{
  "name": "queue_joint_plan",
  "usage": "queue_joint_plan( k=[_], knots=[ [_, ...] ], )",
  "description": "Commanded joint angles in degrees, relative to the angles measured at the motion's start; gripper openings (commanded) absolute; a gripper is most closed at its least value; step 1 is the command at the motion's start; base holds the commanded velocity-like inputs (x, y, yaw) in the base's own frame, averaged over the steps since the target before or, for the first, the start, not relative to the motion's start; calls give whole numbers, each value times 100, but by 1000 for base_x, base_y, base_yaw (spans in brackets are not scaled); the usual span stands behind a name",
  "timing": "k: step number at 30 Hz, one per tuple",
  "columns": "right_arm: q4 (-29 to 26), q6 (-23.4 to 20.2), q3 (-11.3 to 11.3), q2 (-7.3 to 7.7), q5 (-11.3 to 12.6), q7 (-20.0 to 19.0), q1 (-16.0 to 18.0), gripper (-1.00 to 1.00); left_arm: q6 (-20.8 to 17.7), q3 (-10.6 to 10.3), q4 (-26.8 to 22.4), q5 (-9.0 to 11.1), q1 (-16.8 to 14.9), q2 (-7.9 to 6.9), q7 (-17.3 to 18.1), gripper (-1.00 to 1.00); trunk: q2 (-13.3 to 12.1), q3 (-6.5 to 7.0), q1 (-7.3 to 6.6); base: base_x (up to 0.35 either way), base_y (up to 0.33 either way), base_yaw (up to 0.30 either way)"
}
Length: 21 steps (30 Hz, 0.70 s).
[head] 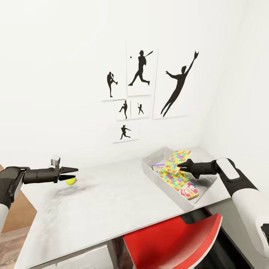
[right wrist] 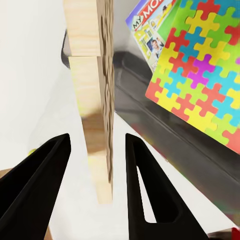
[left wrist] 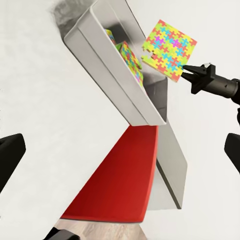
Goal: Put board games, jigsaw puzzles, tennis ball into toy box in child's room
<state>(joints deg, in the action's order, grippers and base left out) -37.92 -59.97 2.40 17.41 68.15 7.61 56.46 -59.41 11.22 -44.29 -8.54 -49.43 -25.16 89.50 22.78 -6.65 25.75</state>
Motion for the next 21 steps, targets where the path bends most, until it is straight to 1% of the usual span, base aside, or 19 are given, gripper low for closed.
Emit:
queue_joint_plan(
  k=[1, 7, 10, 12, 15, 18, 21],
  knots=[
    [-5, -3, 24, 7, 68, 48, 6, -100, -59, 13, -13, -60, -6, 2, 50, 100, 14, -23, 3, 0, 0, 0],
    [-5, -3, -9, 14, 69, 46, 7, -100, -59, 19, -26, -60, -6, -1, 50, 100, 14, -79, 3, 0, 0, 0],
    [-5, -3, -36, 22, 74, 41, 19, -100, -59, 15, -29, -52, -6, -55, 50, 100, 14, -107, 3, 0, 0, 0],
    [-8, -3, -42, 24, 75, 34, 32, -100, -59, 13, -33, -6, -6, -76, 50, 100, 14, -126, 3, 0, 0, 0],
    [-11, -3, -46, 21, 75, 31, 40, -100, -59, 12, -34, 122, -6, -118, 50, 100, 14, -154, 3, 0, 0, 0],
    [-13, -3, -46, 14, 75, 30, 47, -100, -59, 12, -35, 188, -6, -143, 50, 100, 14, -182, 3, 0, 0, 0],
    [-14, -3, -47, 21, 75, 30, 49, -100, -59, 6, -36, 213, -6, -153, 50, 100, 14, -210, 3, 0, 0, 0]
  ],
)
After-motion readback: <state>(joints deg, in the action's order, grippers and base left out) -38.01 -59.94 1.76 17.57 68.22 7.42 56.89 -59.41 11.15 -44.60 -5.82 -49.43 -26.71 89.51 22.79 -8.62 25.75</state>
